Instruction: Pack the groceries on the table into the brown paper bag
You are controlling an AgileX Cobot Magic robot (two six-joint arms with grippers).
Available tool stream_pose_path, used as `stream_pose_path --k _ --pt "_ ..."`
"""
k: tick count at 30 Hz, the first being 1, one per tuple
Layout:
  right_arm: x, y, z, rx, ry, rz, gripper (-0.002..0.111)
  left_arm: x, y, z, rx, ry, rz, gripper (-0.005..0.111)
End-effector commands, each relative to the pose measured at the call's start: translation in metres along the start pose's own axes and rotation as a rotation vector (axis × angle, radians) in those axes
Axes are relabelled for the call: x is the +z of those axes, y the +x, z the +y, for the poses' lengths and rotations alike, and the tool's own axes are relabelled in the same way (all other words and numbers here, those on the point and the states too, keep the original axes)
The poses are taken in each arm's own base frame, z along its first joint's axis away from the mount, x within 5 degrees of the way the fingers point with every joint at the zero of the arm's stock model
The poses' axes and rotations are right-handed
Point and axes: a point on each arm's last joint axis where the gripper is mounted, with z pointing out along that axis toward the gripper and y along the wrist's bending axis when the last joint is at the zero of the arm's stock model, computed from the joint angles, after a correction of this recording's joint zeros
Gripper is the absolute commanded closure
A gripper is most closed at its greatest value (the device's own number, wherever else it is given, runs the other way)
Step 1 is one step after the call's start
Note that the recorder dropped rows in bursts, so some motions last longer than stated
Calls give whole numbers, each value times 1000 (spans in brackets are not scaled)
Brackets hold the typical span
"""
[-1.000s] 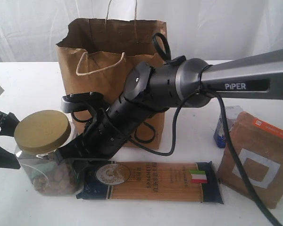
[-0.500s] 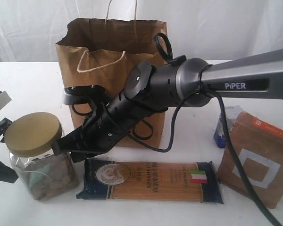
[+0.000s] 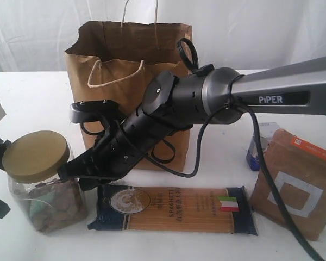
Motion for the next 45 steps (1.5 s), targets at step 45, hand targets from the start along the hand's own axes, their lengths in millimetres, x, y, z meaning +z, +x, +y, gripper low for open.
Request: stream_pose_path --k 45 --pt "28 11 11 -12 -51 40 108 0 -26 -2 -105 -21 -325 2"
